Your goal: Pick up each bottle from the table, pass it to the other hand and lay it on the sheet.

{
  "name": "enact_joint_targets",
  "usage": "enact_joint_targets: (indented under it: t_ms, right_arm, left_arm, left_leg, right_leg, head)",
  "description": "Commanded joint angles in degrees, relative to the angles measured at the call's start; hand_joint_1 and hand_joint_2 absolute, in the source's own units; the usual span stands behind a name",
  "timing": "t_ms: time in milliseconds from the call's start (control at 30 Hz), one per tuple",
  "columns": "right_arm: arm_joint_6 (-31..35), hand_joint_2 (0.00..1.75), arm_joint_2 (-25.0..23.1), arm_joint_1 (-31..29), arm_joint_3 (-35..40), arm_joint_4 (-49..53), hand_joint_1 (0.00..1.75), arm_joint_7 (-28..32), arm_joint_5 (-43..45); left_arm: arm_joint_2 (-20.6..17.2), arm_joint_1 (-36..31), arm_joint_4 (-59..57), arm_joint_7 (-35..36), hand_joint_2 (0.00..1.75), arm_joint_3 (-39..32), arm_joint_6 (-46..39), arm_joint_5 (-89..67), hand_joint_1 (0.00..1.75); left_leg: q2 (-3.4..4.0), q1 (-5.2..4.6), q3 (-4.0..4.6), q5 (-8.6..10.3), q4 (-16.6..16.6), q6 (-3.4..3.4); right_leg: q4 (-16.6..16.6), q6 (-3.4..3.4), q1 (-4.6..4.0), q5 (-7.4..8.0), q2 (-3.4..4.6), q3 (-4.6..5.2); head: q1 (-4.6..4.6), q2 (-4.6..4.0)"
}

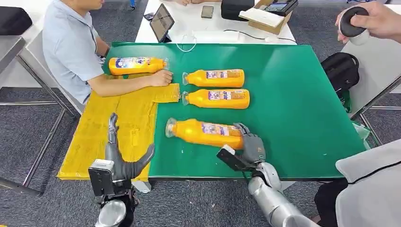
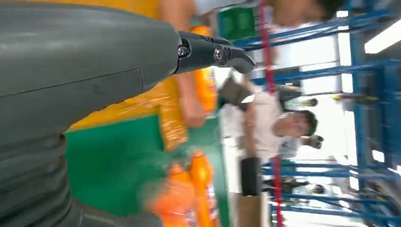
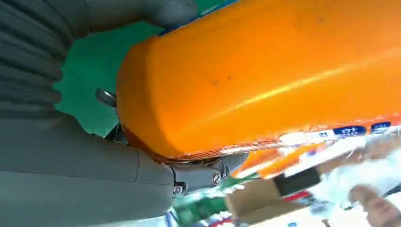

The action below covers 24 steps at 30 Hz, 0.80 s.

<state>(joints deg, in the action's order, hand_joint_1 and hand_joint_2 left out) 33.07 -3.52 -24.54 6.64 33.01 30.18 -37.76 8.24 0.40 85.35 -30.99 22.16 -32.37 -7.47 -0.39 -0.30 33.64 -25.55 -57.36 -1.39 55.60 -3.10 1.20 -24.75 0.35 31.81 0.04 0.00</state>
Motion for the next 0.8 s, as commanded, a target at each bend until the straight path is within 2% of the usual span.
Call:
enact_joint_targets:
  t_ms: [33, 100, 367, 467, 600, 733, 767, 800]
  right_arm:
    - [-1.7, 1.75, -0.4, 2.0, -2.1, 7.1, 1.75, 0.0, 2.8]
    - [-1.8, 1.75, 0.2, 2.9, -2.0, 8.1, 1.75, -0.8, 3.5]
    - [-3.4, 1.75, 0.2, 5.9, -0.9, 14.2, 1.75, 0.7, 8.3]
    - [-4.7, 1.75, 0.0, 7.3, 1.0, 18.4, 1.75, 1.2, 10.1]
    - [-7.6, 1.75, -1.0, 7.8, 4.7, 21.9, 1.75, 1.4, 12.4]
    - [-9.3, 1.75, -1.8, 7.9, 8.9, 22.6, 1.75, 1.2, 13.0]
    - [-10.0, 1.75, -1.9, 7.8, 10.3, 22.0, 1.75, 1.6, 13.3]
    - [-9.7, 1.75, -2.2, 8.0, 10.4, 22.0, 1.75, 1.7, 13.3]
  left_arm:
    - [0.6, 1.1, -4.3, 1.7, 1.75, -2.1, 1.1, 1.8, 0.0]
    - [0.2, 1.8, -6.8, 4.7, 1.75, -1.7, 2.8, 2.8, 0.0]
    - [0.8, 2.8, -9.1, 1.7, 1.75, -0.4, 2.3, 5.2, 0.0]
    - [-1.8, 2.9, -10.7, 0.1, 1.75, 3.6, 8.2, 10.7, 0.0]
    - [-3.2, 1.8, -11.5, 3.0, 1.75, 7.2, 19.1, 19.1, 0.0]
    - [-2.1, -0.5, -13.2, 1.5, 1.75, 7.7, 22.0, 20.3, 0.0]
    - [-2.0, -0.9, -13.0, 1.6, 1.75, 8.1, 26.2, 22.8, 0.0]
    - [-1.8, -1.0, -12.9, 1.6, 1.75, 8.2, 26.1, 22.8, 0.0]
  left_leg:
    - [0.03, 0.03, 0.02, -0.02, 0.0, 0.06]
    - [0.05, 0.06, -0.01, -0.06, 0.0, 0.11]
    - [-0.02, 0.02, 0.07, -0.04, 0.0, 0.09]
    - [0.01, 0.06, 0.01, -0.07, 0.0, 0.11]
    - [0.1, 0.14, -0.14, -0.18, 0.0, 0.21]
    - [0.06, 0.06, 0.11, -0.06, 0.0, 0.12]
    - [0.02, 0.06, 0.1, -0.06, 0.0, 0.13]
    - [-0.03, 0.05, 0.17, -0.01, 0.0, 0.09]
  right_leg:
    - [0.0, 0.1, -0.04, -0.02, -0.02, 0.01]
    - [0.0, 0.16, -0.07, -0.04, -0.02, -0.01]
    - [0.0, 0.13, -0.04, -0.04, -0.03, 0.07]
    - [-0.1, 0.17, -0.08, -0.05, -0.02, -0.01]
    - [0.0, 0.3, -0.17, -0.13, 0.03, -0.14]
    - [0.0, 0.16, -0.07, -0.02, 0.06, 0.14]
    - [0.0, 0.18, -0.08, -0.05, 0.0, 0.11]
    - [0.0, 0.12, -0.06, 0.0, -0.04, 0.17]
  head:
    - [0.02, 0.0]
    - [0.02, 0.0]
    - [0.02, 0.0]
    - [0.02, 0.0]
    - [0.04, 0.0]
    - [0.0, 0.0]
    - [0.02, 0.0]
    - [0.02, 0.0]
